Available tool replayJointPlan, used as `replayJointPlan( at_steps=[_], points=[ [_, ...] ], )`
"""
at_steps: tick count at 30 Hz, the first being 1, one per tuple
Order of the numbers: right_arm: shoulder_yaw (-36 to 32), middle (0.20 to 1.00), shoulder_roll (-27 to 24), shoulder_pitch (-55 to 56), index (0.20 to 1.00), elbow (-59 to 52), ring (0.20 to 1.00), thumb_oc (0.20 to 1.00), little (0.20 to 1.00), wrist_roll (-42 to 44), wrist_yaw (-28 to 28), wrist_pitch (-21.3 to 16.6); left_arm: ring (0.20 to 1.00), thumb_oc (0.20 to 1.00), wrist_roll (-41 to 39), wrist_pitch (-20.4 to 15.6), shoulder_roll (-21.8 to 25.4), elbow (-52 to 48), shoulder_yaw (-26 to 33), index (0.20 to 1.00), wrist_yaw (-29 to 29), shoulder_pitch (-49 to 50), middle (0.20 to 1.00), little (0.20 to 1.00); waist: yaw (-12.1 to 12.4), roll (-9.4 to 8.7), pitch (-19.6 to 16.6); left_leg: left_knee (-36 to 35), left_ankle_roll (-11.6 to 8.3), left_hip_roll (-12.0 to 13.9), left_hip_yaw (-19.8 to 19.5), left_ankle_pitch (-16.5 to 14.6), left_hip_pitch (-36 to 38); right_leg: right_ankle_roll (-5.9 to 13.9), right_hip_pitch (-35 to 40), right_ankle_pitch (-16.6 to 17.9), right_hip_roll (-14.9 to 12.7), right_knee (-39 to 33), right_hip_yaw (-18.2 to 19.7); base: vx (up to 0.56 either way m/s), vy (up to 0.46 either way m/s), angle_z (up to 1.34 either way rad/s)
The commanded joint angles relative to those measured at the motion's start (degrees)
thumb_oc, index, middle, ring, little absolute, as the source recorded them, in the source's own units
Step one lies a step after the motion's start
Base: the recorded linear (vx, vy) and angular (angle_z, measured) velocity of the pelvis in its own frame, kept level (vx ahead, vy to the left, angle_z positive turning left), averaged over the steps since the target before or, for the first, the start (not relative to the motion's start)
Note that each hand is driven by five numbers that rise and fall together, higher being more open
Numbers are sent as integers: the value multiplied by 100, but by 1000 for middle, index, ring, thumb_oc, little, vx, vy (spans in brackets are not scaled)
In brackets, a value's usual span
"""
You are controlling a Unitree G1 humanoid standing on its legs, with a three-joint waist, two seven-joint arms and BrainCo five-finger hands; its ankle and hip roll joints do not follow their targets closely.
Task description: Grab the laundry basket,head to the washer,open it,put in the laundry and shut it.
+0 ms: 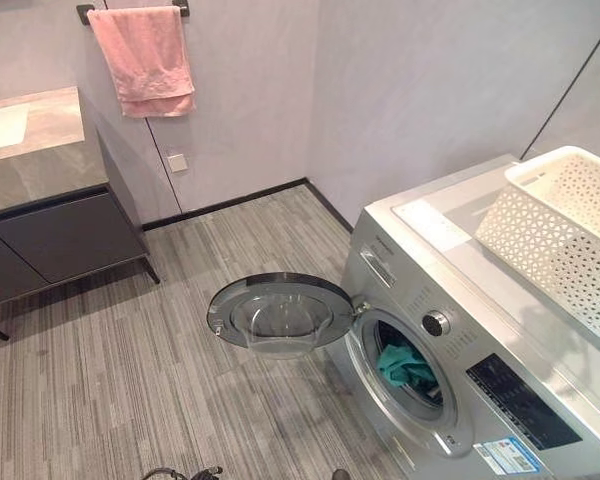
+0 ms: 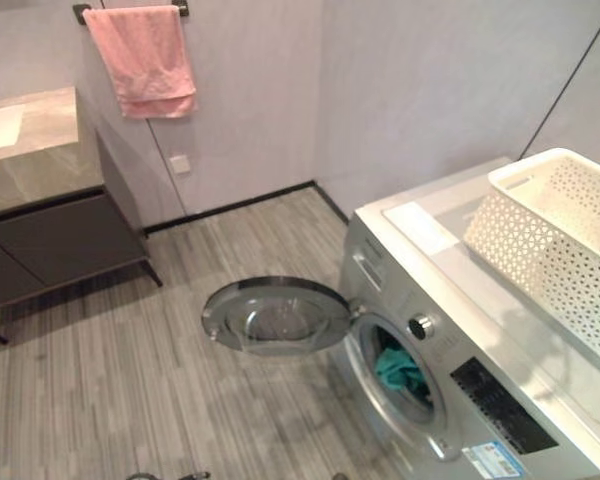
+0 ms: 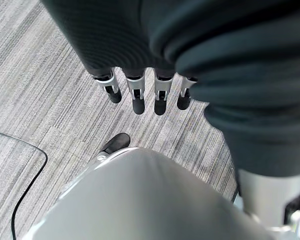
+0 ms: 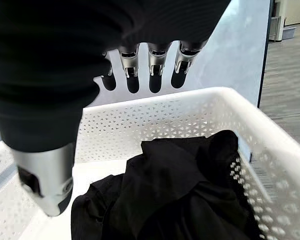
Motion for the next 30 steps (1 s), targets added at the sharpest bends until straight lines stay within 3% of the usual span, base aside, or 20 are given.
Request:
replayJointPlan(
  at_steps=[1, 9, 15, 16, 17, 18, 19, 20, 21, 22, 23, 24, 25, 27, 28, 30],
  points=[
    [215, 1000, 13, -594, 1000, 487, 1000, 1000, 1000, -53, -277, -26, 1000, 1000, 21, -105, 116, 223, -171, 1000, -41, 50, 1000, 1000, 95, -413, 114, 24, -281, 382, -254, 269, 348, 145, 62, -420, -170, 69, 13, 38, -103, 2],
    [230, 1000, -34, -753, 1000, 700, 1000, 1000, 1000, 107, -342, -17, 1000, 1000, -106, -119, 132, 99, -175, 1000, -81, 109, 1000, 1000, 119, -252, 186, 24, -367, 550, -376, 714, 343, -22, 127, -589, 13, 49, 0, 36, -74, 3],
    [0, 1000, -35, -376, 1000, 771, 1000, 1000, 1000, -12, -343, -18, 1000, 1000, -380, -89, 211, 55, 100, 1000, -55, 134, 1000, 1000, 184, -396, 329, 870, -271, 616, -722, 938, 58, -256, 249, -721, 179, 92, 108, 31, -119, 2],
    [-35, 1000, -27, -344, 1000, 783, 1000, 1000, 1000, -64, -340, -17, 1000, 1000, -450, -66, 250, 22, 184, 1000, -45, 105, 1000, 1000, 245, -484, 423, 1332, -213, 495, -895, 1023, -166, -303, 279, -708, 190, 112, 121, -49, -180, 3],
    [0, 1000, -79, -349, 1000, 764, 1000, 1000, 1000, -167, -331, -3, 1000, 1000, -512, -47, 312, -31, 294, 1000, -24, 75, 1000, 1000, 302, -665, 562, 2218, -104, 288, -816, 956, -630, -340, 382, -716, 162, 115, 84, -18, -205, 8],
    [-34, 1000, -102, -259, 1000, 746, 1000, 1000, 1000, -202, -314, 14, 1000, 1000, -542, -41, 310, -71, 349, 1000, 2, 65, 1000, 1000, 309, -715, 574, 2366, -56, 248, -642, 868, -721, -339, 444, -720, 142, 114, 58, 45, -123, 10],
    [-74, 1000, -118, -154, 1000, 710, 1000, 1000, 1000, -248, -291, 15, 1000, 1000, -548, -36, 313, -100, 395, 1000, 5, 81, 1000, 1000, 327, -732, 561, 2269, 15, 97, -570, 616, -727, -317, 454, -725, 120, 116, 85, 117, 21, 6],
    [-265, 1000, -148, 141, 1000, 666, 1000, 1000, 1000, -318, -269, 14, 1000, 1000, -550, -49, 323, -106, 413, 1000, 3, 95, 1000, 1000, 415, -802, 568, 2225, 95, -278, -636, 195, -858, -255, 477, -735, 61, 126, 153, 89, 46, 2],
    [-287, 1000, -149, 164, 1000, 662, 1000, 1000, 1000, -319, -271, 14, 1000, 1000, -550, -49, 328, -106, 411, 1000, 3, 95, 1000, 1000, 416, -808, 564, 2225, 95, -279, -637, 196, -862, -255, 473, -735, 60, 126, 152, 84, 61, 1],
    [-376, 1000, -145, 378, 1000, 617, 1000, 1000, 1000, -373, -263, 4, 1000, 1000, -542, -53, 298, -91, 429, 1000, -3, 88, 1000, 1000, 452, -818, 549, 2041, 171, -634, -749, -204, -995, -224, 500, -740, 32, 129, 200, 64, 62, -6],
    [-469, 1000, -171, 547, 1000, 563, 1000, 1000, 1000, -398, -252, 0, 1000, 1000, -524, -58, 286, -82, 416, 1000, 3, 60, 1000, 1000, 474, -818, 537, 1859, 218, -888, -800, -355, -1124, -198, 504, -760, 46, 147, 209, 70, 94, -10],
    [-528, 1000, -173, 676, 1000, 532, 1000, 1000, 1000, -412, -266, -25, 1000, 1000, -523, -74, 270, -97, 381, 1000, 3, 18, 1000, 1000, 503, -789, 523, 1752, 213, -1100, -825, -271, -1365, -182, 485, -774, 94, 180, 232, 96, 142, -15],
    [-752, 1000, -123, 964, 1000, 465, 1000, 1000, 1000, -417, -263, -22, 1000, 1000, -564, -99, 215, -45, 395, 1000, -8, 17, 1000, 1000, 525, -693, 446, 1466, 298, -1178, -815, -325, -1314, -148, 479, -873, 208, 309, 319, 152, 163, -10],
    [-1285, 1000, -15, 1609, 1000, 499, 1000, 1000, 1000, -459, -221, -30, 1000, 1000, -590, -77, 189, -69, 395, 1000, 31, 8, 1000, 1000, 549, -709, 384, 1320, 588, -1367, -1117, -490, -1025, -121, 526, -971, 222, 735, 340, 186, 122, -39],
    [-1357, 1000, -19, 1682, 1000, 485, 1000, 1000, 1000, -462, -226, -29, 1000, 1000, -591, -76, 204, -69, 384, 1000, 30, 5, 1000, 1000, 551, -722, 367, 1310, 586, -1368, -1124, -474, -1044, -121, 504, -965, 222, 735, 332, 141, 79, -70],
    [-1367, 1000, 49, 1784, 1000, 474, 1000, 1000, 1000, -651, -193, -33, 1000, 1000, -615, -41, 274, -115, 387, 1000, -7, -7, 1000, 1000, 492, -672, 442, 1164, 704, -1332, -1281, -480, -779, 62, 31, -1044, 326, 2037, 384, 114, 101, -42]
  ],
)
